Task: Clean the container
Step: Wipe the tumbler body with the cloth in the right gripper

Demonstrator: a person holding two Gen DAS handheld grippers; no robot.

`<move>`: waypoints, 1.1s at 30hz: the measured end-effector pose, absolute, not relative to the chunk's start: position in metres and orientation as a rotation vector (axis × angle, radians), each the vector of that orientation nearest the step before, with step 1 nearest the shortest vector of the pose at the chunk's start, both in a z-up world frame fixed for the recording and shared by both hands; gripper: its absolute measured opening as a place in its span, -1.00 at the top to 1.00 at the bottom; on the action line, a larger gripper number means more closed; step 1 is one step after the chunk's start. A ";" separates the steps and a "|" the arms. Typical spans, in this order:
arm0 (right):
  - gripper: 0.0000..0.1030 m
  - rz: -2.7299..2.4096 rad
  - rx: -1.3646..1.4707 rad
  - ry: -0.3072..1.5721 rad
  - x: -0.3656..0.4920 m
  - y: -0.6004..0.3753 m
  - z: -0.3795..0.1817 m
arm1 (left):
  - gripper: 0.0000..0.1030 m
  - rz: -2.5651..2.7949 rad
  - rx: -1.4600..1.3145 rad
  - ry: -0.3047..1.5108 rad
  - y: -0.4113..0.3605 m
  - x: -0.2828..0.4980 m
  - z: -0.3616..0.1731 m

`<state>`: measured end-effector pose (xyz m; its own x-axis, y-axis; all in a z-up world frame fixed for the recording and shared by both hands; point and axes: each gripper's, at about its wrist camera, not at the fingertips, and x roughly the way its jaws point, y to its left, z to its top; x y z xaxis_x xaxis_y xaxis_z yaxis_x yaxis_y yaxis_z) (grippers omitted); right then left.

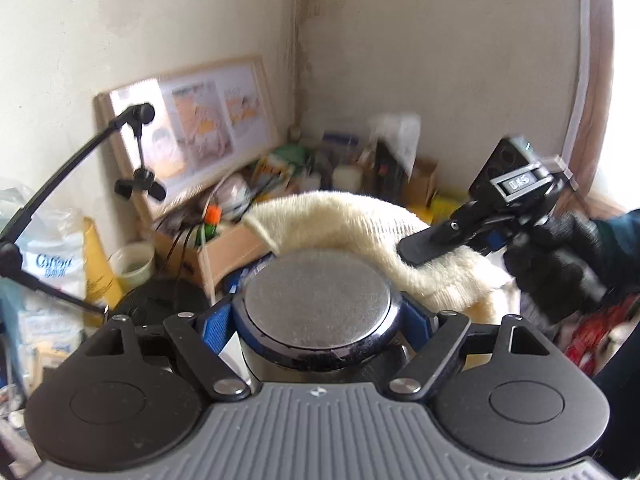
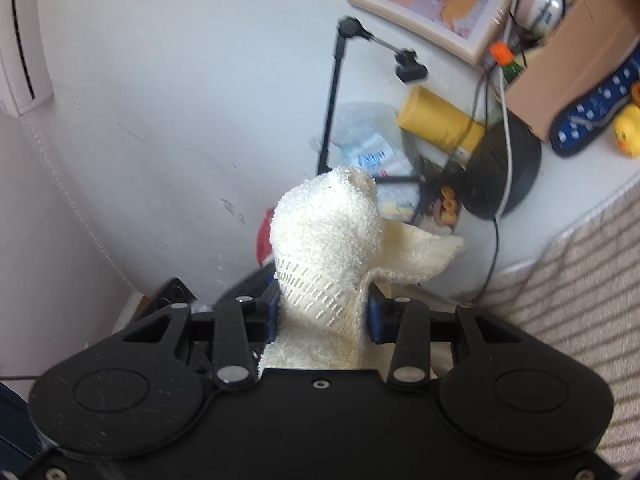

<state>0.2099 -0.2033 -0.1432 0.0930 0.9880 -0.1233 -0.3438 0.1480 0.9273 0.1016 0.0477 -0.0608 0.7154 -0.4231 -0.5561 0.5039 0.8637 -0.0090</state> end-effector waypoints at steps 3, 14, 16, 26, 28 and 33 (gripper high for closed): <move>0.23 1.182 0.928 0.987 0.208 -0.203 -0.158 | -0.60 -0.502 0.151 0.585 0.047 0.101 -0.063; 0.23 1.098 0.893 1.088 0.212 -0.200 -0.189 | -0.60 -0.489 0.165 0.587 0.042 0.102 -0.062; 0.23 1.084 0.889 1.101 0.212 -0.200 -0.197 | -0.60 -0.485 0.164 0.589 0.041 0.102 -0.062; 0.23 0.989 0.877 1.195 0.215 -0.195 -0.236 | -0.60 -0.470 0.163 0.595 0.039 0.102 -0.061; 0.23 0.971 0.877 1.216 0.216 -0.194 -0.244 | -0.60 -0.468 0.162 0.596 0.039 0.101 -0.061; 0.23 0.909 0.868 1.280 0.215 -0.191 -0.267 | -0.60 -0.464 0.164 0.598 0.038 0.101 -0.061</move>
<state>0.2147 -0.1909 -0.2672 0.0643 0.9160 -0.3960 -0.0722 0.4001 0.9136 0.1010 0.0379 -0.0611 0.7276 -0.3727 -0.5760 0.4661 0.8846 0.0162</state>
